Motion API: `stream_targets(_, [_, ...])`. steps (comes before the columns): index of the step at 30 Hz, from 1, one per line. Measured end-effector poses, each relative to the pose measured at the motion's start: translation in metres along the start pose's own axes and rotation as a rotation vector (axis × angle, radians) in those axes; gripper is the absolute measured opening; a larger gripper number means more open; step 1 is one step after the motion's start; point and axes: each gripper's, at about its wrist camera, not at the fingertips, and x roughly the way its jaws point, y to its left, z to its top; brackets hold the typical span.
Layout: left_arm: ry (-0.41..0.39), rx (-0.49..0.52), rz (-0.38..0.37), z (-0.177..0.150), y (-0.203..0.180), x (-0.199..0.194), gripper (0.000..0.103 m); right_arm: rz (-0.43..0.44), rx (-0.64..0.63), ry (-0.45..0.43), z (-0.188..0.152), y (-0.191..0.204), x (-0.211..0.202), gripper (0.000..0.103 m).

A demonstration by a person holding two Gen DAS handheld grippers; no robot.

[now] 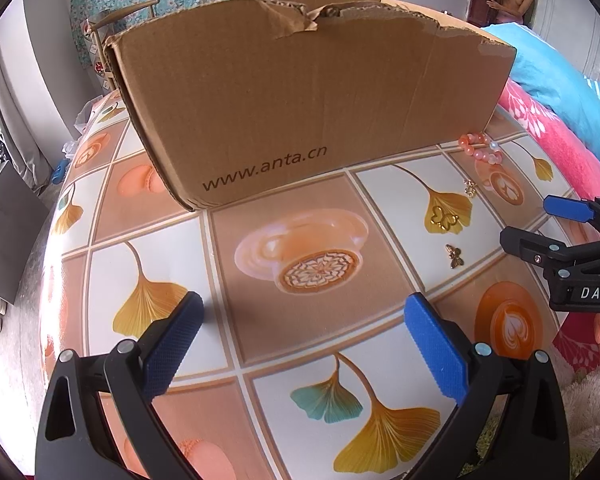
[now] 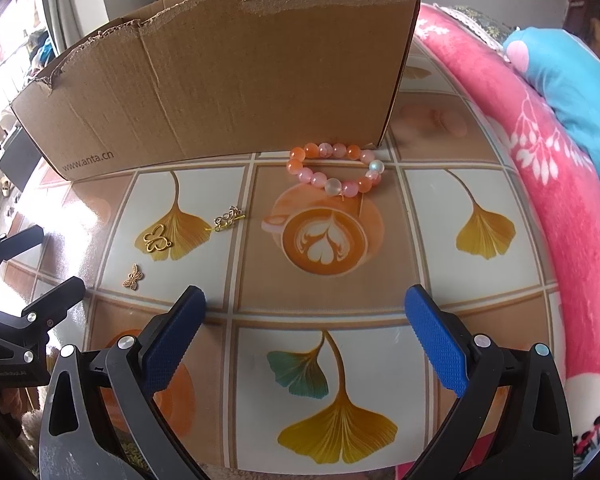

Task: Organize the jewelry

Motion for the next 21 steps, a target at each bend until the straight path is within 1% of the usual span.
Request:
stream_targets(12, [-0.007, -0.002, 0.002, -0.001, -0.001, 0.000, 0.099, 0.027, -0.048, -0.042, -0.004, 0.009, -0.001, 0.095])
stream_targets(21, [0.001, -0.047, 0.035, -0.005, -0.002, -0.003, 0.099, 0.023, -0.042, -0.053, -0.016, 0.011, -0.005, 0.095])
